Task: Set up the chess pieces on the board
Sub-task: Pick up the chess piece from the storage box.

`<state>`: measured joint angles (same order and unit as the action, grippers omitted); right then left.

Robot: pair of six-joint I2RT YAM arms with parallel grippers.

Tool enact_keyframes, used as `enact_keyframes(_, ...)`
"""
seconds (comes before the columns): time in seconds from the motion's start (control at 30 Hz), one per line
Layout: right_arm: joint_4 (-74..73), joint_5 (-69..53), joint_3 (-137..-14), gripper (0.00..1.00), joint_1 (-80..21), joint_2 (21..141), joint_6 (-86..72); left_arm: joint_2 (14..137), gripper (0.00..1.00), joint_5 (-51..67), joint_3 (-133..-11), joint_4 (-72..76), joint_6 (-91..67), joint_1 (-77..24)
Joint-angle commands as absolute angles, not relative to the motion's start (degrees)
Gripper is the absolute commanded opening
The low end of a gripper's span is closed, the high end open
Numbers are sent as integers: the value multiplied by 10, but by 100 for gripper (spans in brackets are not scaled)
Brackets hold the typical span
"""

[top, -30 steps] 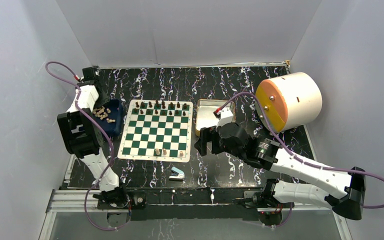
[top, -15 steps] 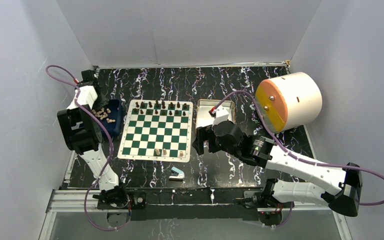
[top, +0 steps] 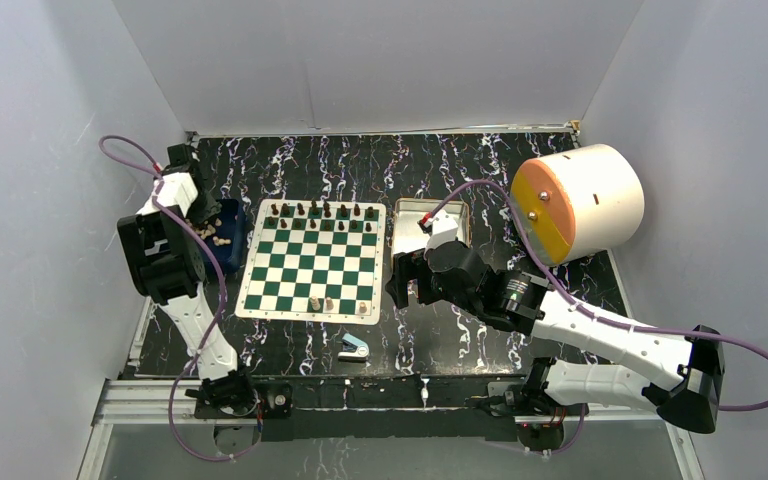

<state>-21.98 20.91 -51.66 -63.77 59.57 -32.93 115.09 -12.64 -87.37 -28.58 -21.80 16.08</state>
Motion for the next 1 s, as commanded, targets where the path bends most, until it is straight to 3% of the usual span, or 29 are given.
enact_keyframes(0.0,-194,226,-538,99,-636,584,-325,1154,25,-134,-879,-305,-214,164)
enact_keyframes(0.97,-208,226,-528,99,-636,562,-327,1118,12,-110,-914,-339,-196,164)
